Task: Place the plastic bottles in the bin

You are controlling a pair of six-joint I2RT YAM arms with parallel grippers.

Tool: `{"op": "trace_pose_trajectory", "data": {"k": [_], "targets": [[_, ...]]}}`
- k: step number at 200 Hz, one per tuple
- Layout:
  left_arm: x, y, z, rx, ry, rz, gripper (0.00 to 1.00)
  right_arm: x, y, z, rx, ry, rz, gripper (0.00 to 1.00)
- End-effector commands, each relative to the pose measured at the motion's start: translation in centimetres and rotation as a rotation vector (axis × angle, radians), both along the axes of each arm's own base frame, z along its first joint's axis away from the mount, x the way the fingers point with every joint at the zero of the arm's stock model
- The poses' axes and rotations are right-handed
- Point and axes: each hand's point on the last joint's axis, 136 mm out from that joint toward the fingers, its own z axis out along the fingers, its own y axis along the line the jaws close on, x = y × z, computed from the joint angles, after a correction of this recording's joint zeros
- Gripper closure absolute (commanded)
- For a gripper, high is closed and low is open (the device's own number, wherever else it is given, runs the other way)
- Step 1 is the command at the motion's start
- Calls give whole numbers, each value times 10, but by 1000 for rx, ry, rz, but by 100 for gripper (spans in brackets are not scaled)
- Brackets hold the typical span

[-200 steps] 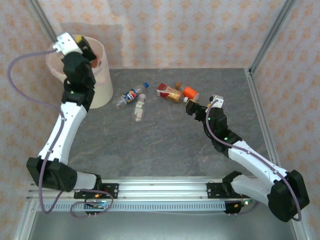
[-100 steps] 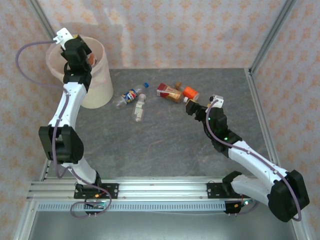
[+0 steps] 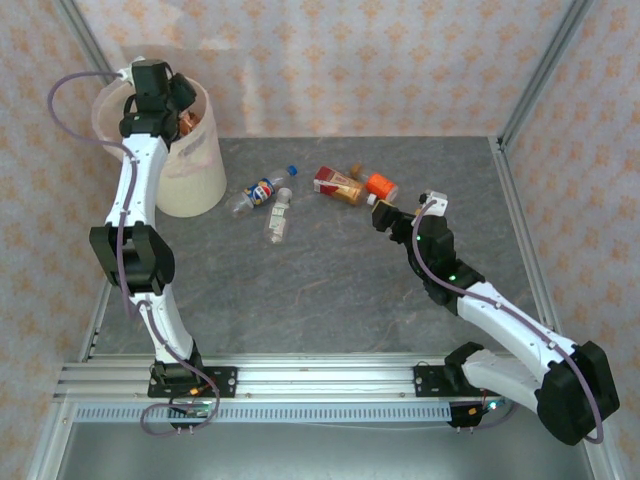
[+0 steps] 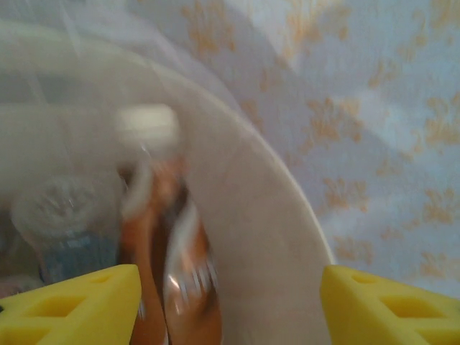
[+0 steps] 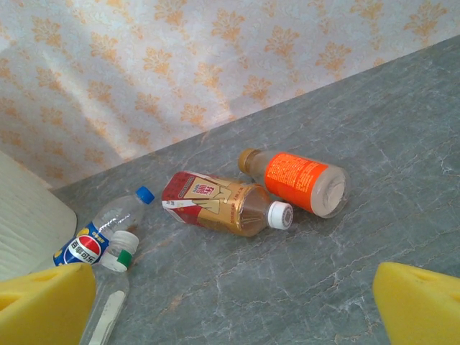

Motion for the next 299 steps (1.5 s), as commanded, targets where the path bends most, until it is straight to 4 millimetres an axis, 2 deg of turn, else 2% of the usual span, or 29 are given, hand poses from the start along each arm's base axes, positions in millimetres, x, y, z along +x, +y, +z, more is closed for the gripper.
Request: {"op": "trace_pose_trajectory", "data": {"k": [1, 15, 17, 20, 52, 82, 101, 115, 121, 168, 190, 219, 244, 272, 299], "targets": [[-10, -27, 0, -101, 35, -111, 26, 3, -3, 3, 10, -1, -20, 1], [-12, -36, 2, -107, 34, -154, 18, 4, -2, 2, 9, 3, -17, 1], [-18, -39, 15, -99, 13, -160, 16, 4, -2, 2, 9, 4, -16, 1], [-21, -40, 21, -97, 3, -163, 15, 4, -2, 1, 9, 6, -16, 1], [-46, -58, 54, 4, -48, -217, 1, 6, 0, -2, 15, 14, -12, 1], [-68, -78, 69, 73, -57, -251, 0, 12, 3, -11, 51, 56, -1, 1], [-80, -94, 72, 93, -69, -287, 0, 23, 4, -24, 108, 135, 52, 1], [-91, -111, 74, 96, -88, -324, 0, 32, 1, -25, 108, 154, 70, 1], [-94, -119, 74, 96, -99, -345, 0, 37, 1, -34, 86, 181, 76, 1], [-125, -193, 50, 57, -122, -536, 0, 73, -16, -61, -20, 275, 66, 1], [-133, -214, 36, 22, -119, -595, 0, 87, -16, -73, -83, 323, 111, 1], [-144, -222, 21, -22, -100, -604, 0, 103, -19, -87, -178, 386, 157, 1], [-154, -219, 2, -44, -84, -564, 0, 117, -25, -101, -268, 474, 194, 1], [-164, -206, -26, -26, -29, -495, 0, 134, -24, -121, -377, 600, 263, 2], [-175, -196, -42, -1, 11, -462, 0, 150, -18, -135, -449, 710, 350, 8]]}}
